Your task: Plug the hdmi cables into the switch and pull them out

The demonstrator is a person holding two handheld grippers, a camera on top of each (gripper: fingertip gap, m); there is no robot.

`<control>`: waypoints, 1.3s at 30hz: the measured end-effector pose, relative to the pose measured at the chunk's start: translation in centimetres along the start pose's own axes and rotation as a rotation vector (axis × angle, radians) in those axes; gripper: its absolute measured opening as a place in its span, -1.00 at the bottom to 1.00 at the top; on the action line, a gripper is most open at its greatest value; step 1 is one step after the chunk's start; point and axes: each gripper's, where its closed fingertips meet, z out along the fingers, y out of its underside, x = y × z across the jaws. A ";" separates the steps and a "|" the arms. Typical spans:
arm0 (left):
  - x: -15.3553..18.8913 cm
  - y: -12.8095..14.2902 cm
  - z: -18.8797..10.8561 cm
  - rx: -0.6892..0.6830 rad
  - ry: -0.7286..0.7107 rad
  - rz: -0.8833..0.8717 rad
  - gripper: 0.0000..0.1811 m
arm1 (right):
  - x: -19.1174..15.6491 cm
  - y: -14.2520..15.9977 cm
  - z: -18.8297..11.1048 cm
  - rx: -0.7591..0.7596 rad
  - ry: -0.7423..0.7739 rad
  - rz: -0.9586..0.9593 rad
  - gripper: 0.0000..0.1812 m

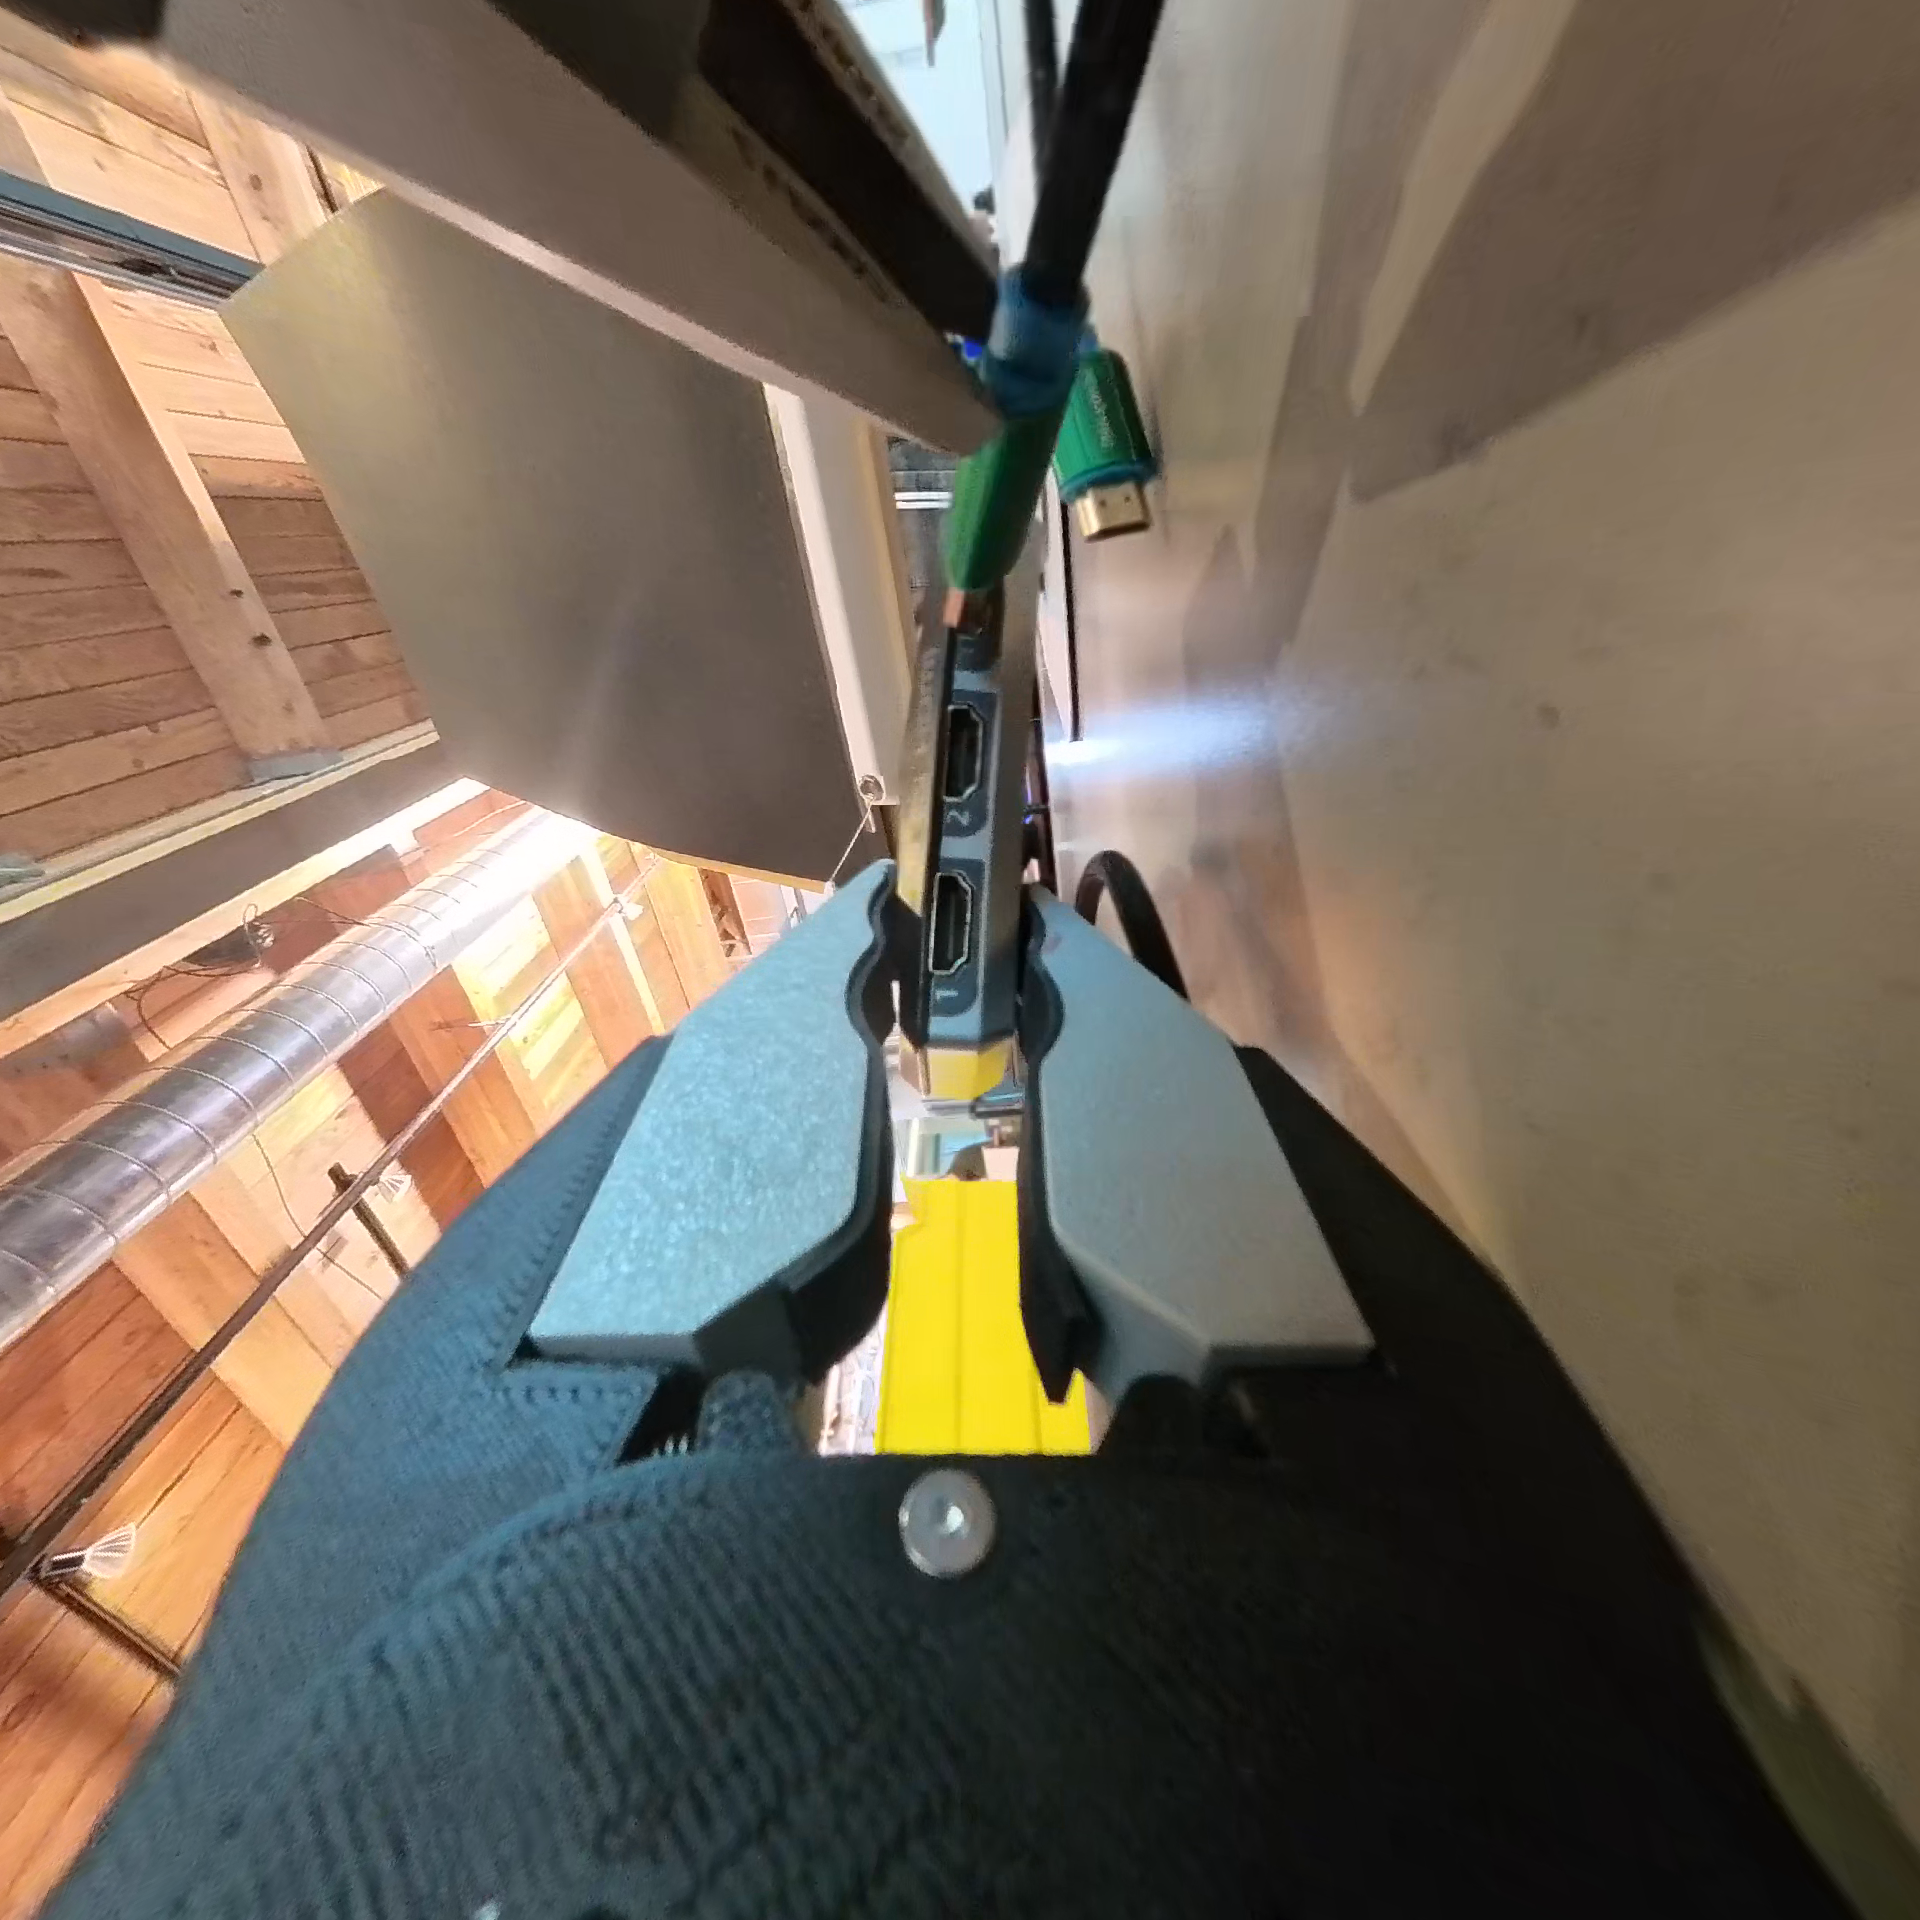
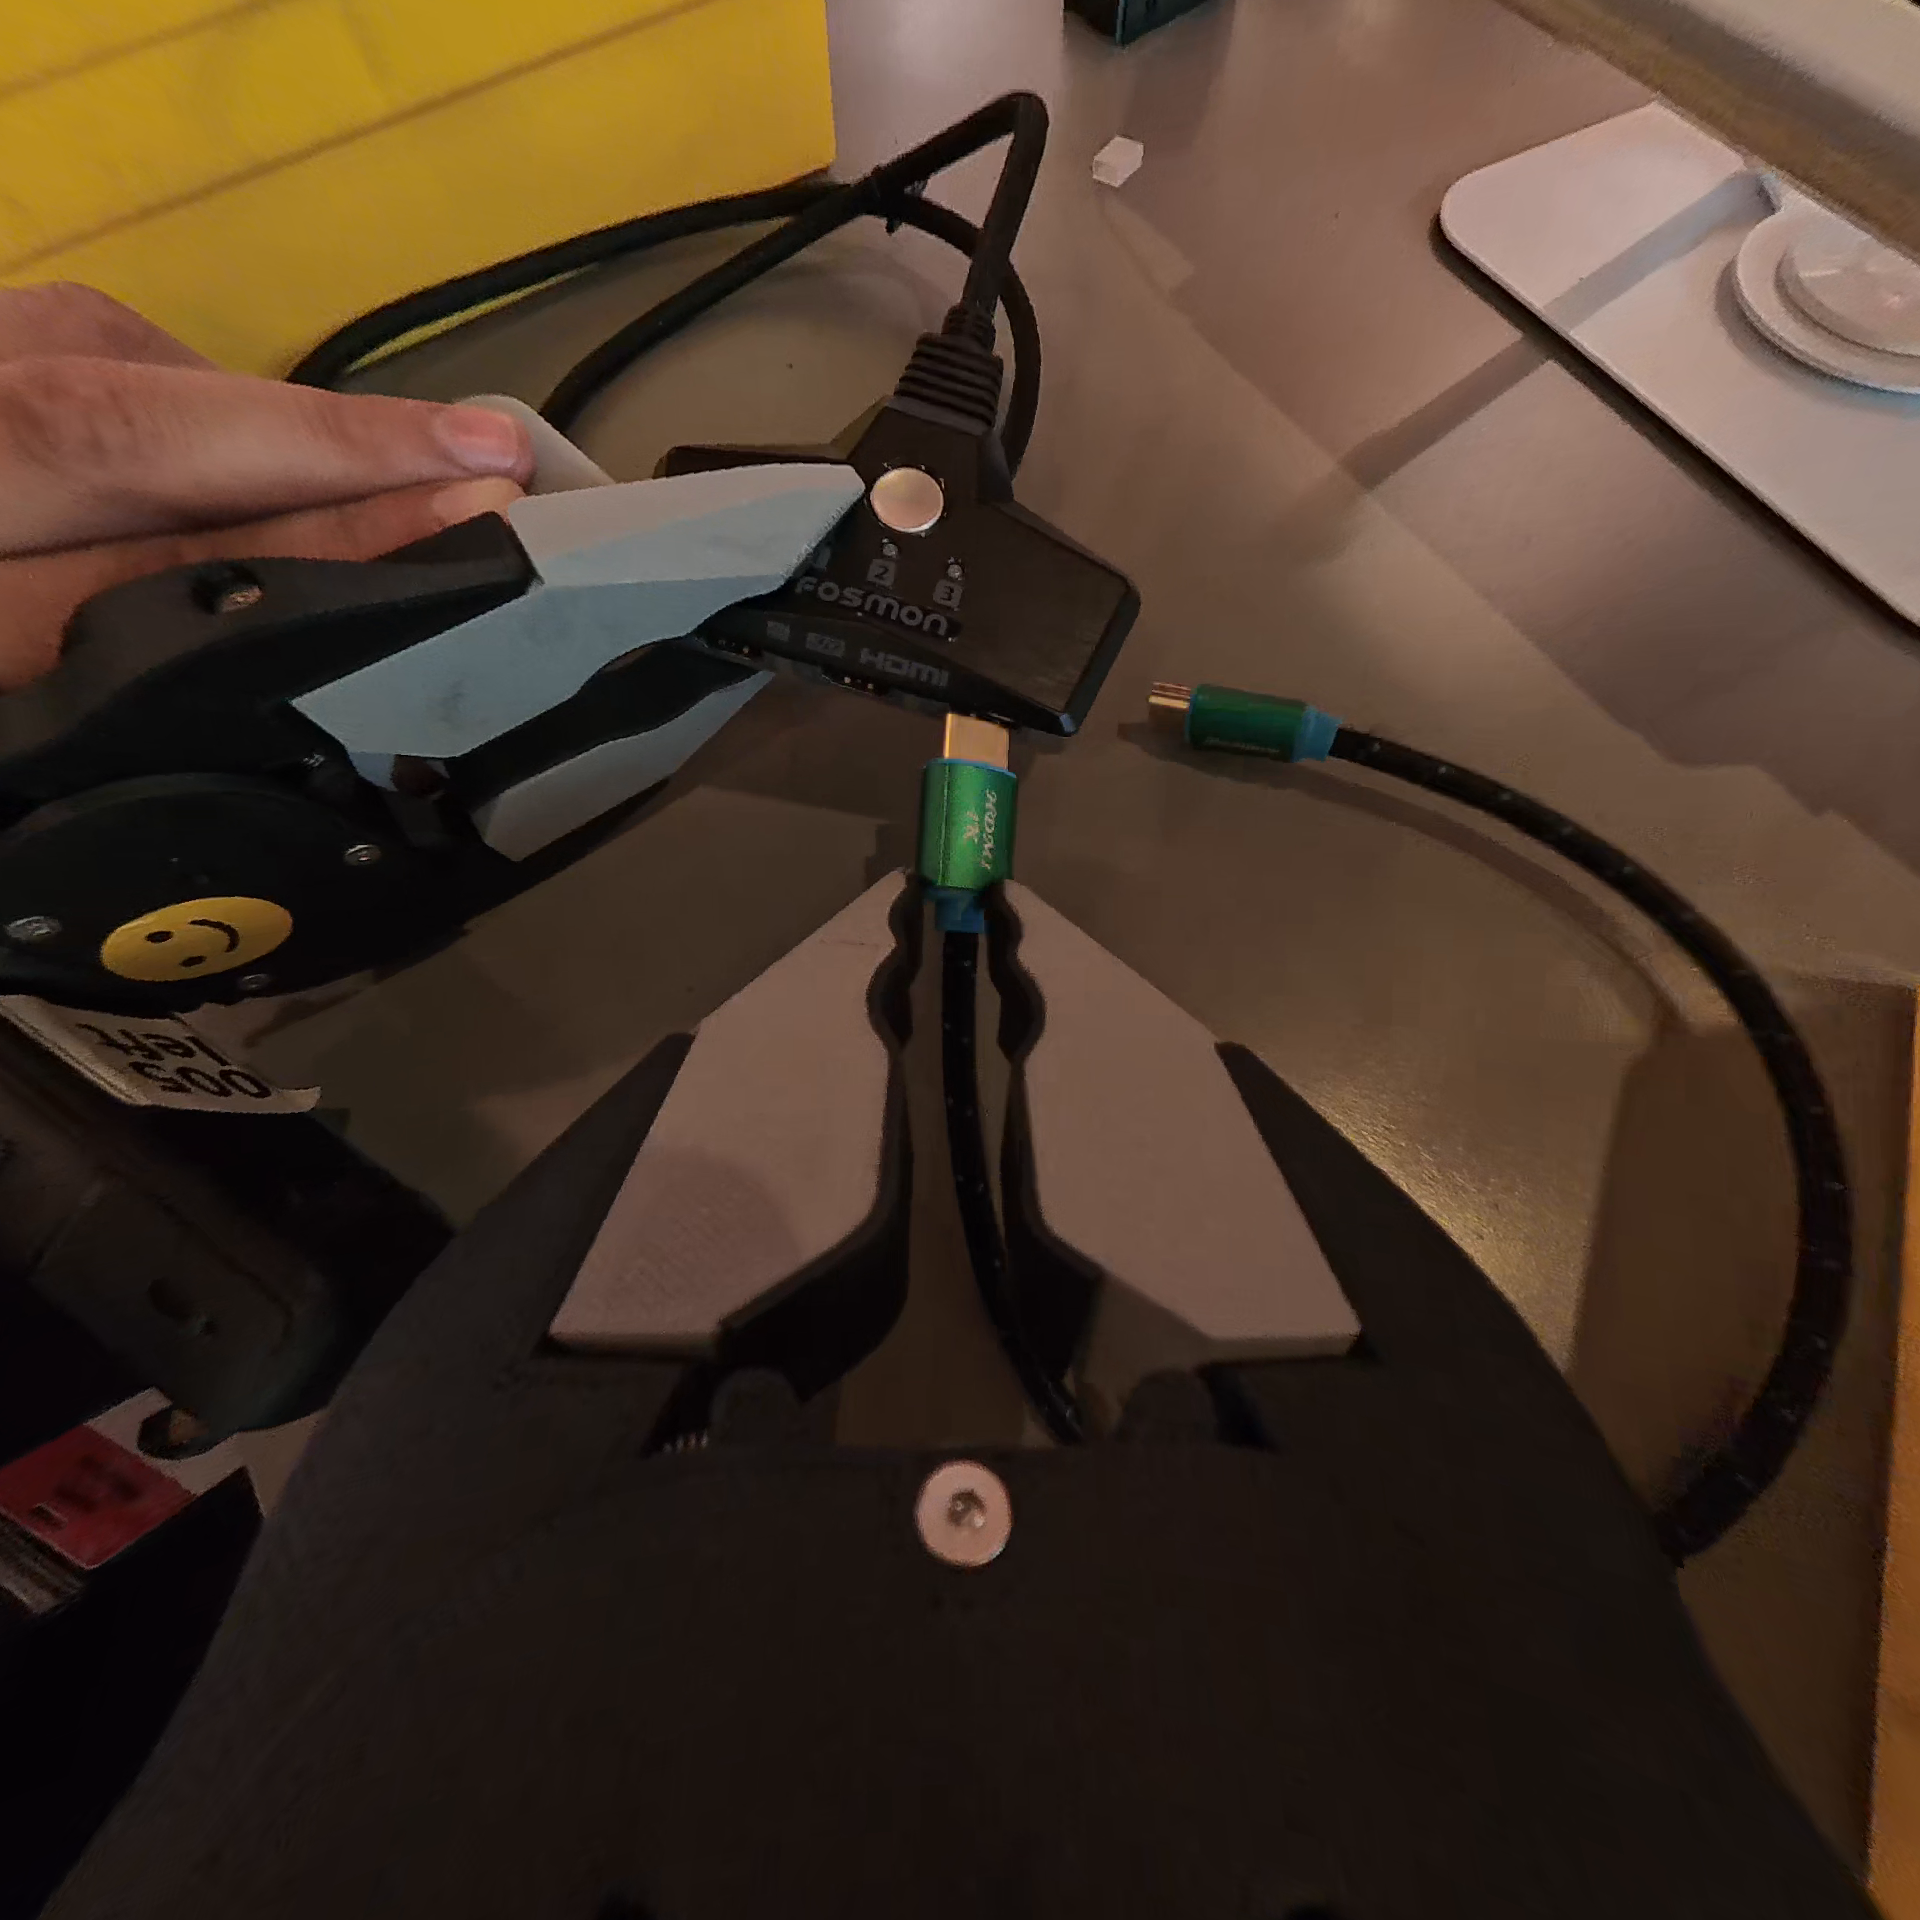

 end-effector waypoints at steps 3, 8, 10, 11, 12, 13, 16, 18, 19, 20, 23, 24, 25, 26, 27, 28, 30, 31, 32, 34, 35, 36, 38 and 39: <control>-0.2 -0.7 -0.4 0.027 -0.013 0.010 -0.81 | 0.1 0.3 0.2 -0.020 0.009 -0.010 -1.00; 0.2 -0.2 -0.1 0.009 0.023 -0.024 -0.80 | 0.4 0.5 0.5 -0.033 0.041 -0.029 -1.00; 0.4 -0.1 0.0 0.007 0.034 -0.036 -0.80 | 0.8 0.7 0.6 -0.035 0.043 -0.013 -1.00; 0.4 -0.1 0.0 0.006 0.033 -0.036 -0.80 | 0.9 0.7 0.5 -0.031 0.043 0.002 -1.00; 0.4 0.0 0.0 0.005 0.036 -0.039 -0.80 | 1.0 0.6 0.4 -0.020 0.037 0.015 -1.00; 0.4 0.0 0.0 0.004 0.040 -0.043 -0.80 | 1.0 0.5 0.3 -0.009 0.029 0.025 -0.97; 0.6 0.2 0.1 -0.003 0.052 -0.055 -0.80 | 0.7 0.8 0.3 -0.018 0.000 0.039 -0.90; 0.7 0.3 0.1 -0.004 0.059 -0.066 -0.80 | 0.6 1.5 0.7 -0.053 -0.015 0.059 -0.76; 0.7 0.3 0.1 -0.006 0.064 -0.073 -0.80 | 0.4 1.8 0.8 -0.070 -0.034 0.074 -0.70; 0.8 0.4 0.1 -0.009 0.069 -0.079 -0.80 | 0.1 2.0 0.8 -0.079 -0.056 0.089 -0.68; 1.0 0.6 0.2 -0.011 0.081 -0.097 -0.80 | 0.0 1.7 0.0 -0.041 -0.062 0.090 -0.71; 1.0 0.6 0.1 -0.009 0.082 -0.098 -0.80 | 0.1 1.7 -0.1 -0.037 -0.047 0.081 -0.75; 1.0 0.5 0.1 -0.006 0.082 -0.098 -0.81 | 0.3 2.0 0.0 -0.049 -0.033 0.073 -0.78; 1.0 0.4 0.1 0.000 0.083 -0.100 -0.80 | 0.4 2.3 0.3 -0.073 -0.029 0.072 -0.78; 1.0 0.3 0.1 0.005 0.085 -0.106 -0.80 | 0.2 2.7 0.7 -0.100 -0.035 0.074 -0.77; 1.0 0.3 0.1 0.008 0.087 -0.113 -0.80 | 0.0 3.0 0.9 -0.121 -0.044 0.071 -0.77; 1.0 0.3 0.1 0.014 0.085 -0.125 -0.80 | -0.1 3.0 1.1 -0.126 -0.035 0.044 -0.88; 1.0 0.3 0.1 0.015 0.085 -0.130 -0.80 | 0.0 3.0 1.1 -0.127 -0.027 0.028 -0.89; 1.1 0.3 0.1 0.015 0.087 -0.137 -0.80 | 0.1 3.0 1.1 -0.127 -0.020 0.018 -0.87; 1.2 0.3 0.2 0.019 0.099 -0.151 -0.80 | 0.1 3.0 1.1 -0.125 -0.023 0.015 -0.84; 1.2 0.2 0.2 0.022 0.103 -0.156 -0.80 | 0.1 2.9 1.1 -0.120 -0.026 0.018 -0.81; 1.3 0.2 0.2 0.025 0.108 -0.161 -0.80 | 0.2 2.8 1.0 -0.112 -0.029 0.021 -0.80; 1.4 0.1 0.2 0.031 0.119 -0.175 -0.80 | 0.2 2.5 0.9 -0.094 -0.032 0.025 -0.77; 1.5 0.1 0.2 0.033 0.126 -0.181 -0.80 | 0.2 2.4 0.8 -0.086 -0.032 0.024 -0.77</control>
